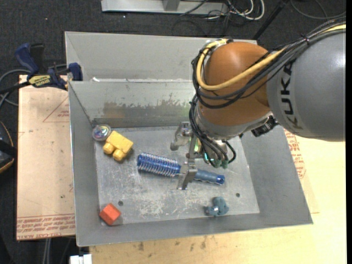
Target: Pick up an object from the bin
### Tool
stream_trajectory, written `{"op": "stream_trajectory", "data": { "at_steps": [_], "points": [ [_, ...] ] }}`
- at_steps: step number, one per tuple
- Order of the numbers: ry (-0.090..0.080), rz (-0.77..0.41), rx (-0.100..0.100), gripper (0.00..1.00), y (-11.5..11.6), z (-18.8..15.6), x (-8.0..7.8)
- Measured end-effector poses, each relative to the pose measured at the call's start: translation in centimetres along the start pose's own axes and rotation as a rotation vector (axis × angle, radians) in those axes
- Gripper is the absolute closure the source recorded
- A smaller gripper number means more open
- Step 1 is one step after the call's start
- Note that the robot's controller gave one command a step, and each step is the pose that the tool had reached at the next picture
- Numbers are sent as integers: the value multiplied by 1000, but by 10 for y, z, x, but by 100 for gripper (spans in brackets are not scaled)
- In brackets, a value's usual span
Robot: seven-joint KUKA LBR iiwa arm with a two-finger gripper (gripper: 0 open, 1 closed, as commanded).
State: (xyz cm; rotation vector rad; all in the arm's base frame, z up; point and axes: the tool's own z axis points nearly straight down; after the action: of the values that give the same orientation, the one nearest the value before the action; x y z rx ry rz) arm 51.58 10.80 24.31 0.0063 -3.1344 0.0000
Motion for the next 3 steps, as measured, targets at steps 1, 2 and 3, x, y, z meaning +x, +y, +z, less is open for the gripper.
{"op": "stream_trajectory", "data": {
  "at_steps": [1, 2, 3],
  "points": [
    [-19, -164, -2, 0, -7, 132, -28],
    [-22, -164, -4, 100, -6, 128, -29],
    [-33, -51, -10, 100, -24, 136, -46]
  ]
}}
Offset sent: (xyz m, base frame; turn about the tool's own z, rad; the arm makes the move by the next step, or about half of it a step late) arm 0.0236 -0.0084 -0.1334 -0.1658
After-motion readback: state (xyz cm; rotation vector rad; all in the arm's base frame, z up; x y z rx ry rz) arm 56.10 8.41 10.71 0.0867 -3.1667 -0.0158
